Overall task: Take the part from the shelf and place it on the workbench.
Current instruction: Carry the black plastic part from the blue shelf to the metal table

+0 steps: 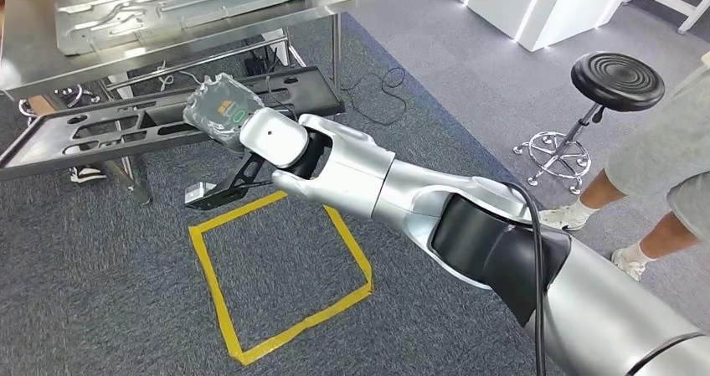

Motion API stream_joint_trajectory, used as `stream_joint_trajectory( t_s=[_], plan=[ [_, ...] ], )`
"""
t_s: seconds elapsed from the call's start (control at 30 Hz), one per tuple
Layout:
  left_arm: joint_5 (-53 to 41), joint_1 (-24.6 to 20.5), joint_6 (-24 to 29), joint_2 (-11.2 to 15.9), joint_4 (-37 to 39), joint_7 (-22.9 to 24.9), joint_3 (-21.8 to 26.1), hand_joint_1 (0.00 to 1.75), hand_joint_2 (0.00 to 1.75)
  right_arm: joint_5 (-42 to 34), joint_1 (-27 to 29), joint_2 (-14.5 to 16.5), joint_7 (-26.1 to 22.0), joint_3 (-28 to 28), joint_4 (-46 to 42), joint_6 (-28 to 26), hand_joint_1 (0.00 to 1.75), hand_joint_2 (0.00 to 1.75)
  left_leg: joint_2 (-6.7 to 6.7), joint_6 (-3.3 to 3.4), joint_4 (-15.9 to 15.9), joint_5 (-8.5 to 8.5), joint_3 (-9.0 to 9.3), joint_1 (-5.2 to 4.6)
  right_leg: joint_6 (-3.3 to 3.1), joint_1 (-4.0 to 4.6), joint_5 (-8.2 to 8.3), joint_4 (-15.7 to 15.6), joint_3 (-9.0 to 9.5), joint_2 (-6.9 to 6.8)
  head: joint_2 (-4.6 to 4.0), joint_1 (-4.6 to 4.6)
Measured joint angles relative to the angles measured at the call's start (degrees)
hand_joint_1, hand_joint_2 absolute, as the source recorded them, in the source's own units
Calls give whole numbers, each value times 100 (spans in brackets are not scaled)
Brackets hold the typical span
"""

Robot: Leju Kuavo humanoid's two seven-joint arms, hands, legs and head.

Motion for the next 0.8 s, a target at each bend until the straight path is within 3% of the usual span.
stream_joint_trajectory(
  t_s=[0.1,0.13,0.17,0.3,0.4,0.47,0.57,0.63,0.7,0.73,0.77,0.8],
  plan=[
    [-4,3,7,5,-1,8,0,0,175,-2,-7,12,-16,14,5,2,175,175,-9,-72,1008,-477,-486,19,-56,-19,11,-52,40,-7,1,-1],
    [-4,6,8,6,-1,10,0,0,175,-3,4,15,-25,25,9,4,175,175,-9,-96,1319,-561,-655,29,-57,-20,6,-49,40,-5,1,-1],
    [-4,8,8,6,-1,12,0,0,175,-3,16,15,-33,35,13,5,175,175,-9,-117,1434,-531,-736,42,-51,-25,-2,-41,41,-3,0,-1],
    [-7,10,8,15,-1,13,0,0,175,-4,33,15,-43,50,19,8,175,175,-4,-175,689,31,-434,97,11,-64,-52,27,43,6,-1,-2],
    [-7,9,8,17,-1,13,0,0,175,-4,29,16,-43,50,19,8,175,175,-4,-195,451,118,-328,113,38,-69,-73,59,37,6,0,-2],
    [-7,10,8,11,1,15,1,0,175,-4,10,24,-44,51,20,8,175,175,-35,-143,142,165,-192,105,118,-50,-107,124,0,17,0,-1],
    [-9,10,10,-4,2,18,2,0,175,-4,-7,32,-45,52,23,8,175,175,-65,28,-3,165,-111,79,219,-55,-226,304,-92,19,-1,2],
    [-10,11,13,-4,2,18,2,0,175,-4,-11,31,-45,52,25,8,175,175,-64,91,-9,156,-97,64,243,-57,-507,887,-382,6,-1,2],
    [-11,11,16,-3,2,22,2,0,175,-4,2,31,-45,58,29,9,175,175,-64,132,-7,133,-86,26,237,-48,-760,1641,-803,1,-2,2],
    [-12,11,17,-3,2,25,2,0,175,-4,14,31,-45,65,33,10,175,175,-67,148,-6,117,-70,3,217,-40,-756,1822,-931,1,-2,2],
    [-13,12,19,-3,2,27,2,0,175,-4,24,31,-45,73,38,11,175,175,-74,162,-6,98,-45,-23,177,-20,-640,1789,-952,2,-2,2],
    [-16,15,19,-4,2,29,2,0,175,-4,28,30,-45,79,45,13,175,175,-82,171,-6,73,-7,-52,113,9,-425,1531,-862,5,-2,3]
  ],
)
